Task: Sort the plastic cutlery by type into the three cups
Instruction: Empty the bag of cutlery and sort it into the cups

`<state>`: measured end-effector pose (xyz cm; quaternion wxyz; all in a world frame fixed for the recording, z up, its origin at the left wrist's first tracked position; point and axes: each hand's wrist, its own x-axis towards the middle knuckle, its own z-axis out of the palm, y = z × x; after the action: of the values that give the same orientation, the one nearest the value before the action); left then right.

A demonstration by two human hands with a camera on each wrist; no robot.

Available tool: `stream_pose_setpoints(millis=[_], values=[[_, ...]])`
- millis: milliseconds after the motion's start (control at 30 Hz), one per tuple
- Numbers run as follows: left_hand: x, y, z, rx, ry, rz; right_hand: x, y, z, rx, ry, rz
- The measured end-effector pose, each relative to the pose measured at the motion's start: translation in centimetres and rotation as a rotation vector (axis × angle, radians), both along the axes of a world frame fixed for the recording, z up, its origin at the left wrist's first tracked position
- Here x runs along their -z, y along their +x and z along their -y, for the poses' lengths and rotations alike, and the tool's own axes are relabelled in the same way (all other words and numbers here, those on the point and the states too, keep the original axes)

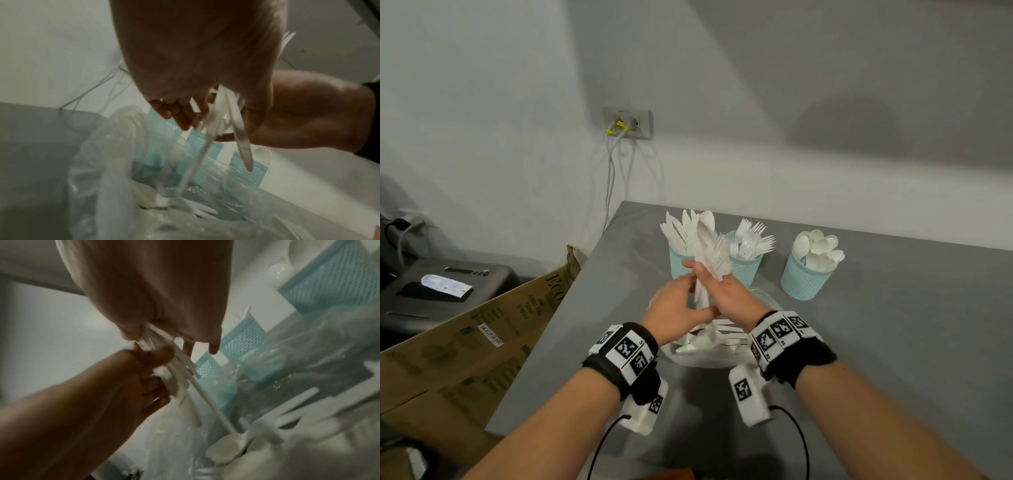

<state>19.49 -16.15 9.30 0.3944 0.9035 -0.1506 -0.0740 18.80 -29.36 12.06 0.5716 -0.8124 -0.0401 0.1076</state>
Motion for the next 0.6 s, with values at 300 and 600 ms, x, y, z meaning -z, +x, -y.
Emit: stream_pose_setpoints(millis=[300, 600], values=[[-0.3, 0.0, 1.9, 0.125, -0.346, -0.093, 0.4, -0.3, 0.0, 0.010, 0.171, -0.018], [0.1, 0.6, 2.1, 0.019, -0.420, 0.083, -2.6, 0.1, -0.1, 0.195, 0.302, 0.148]])
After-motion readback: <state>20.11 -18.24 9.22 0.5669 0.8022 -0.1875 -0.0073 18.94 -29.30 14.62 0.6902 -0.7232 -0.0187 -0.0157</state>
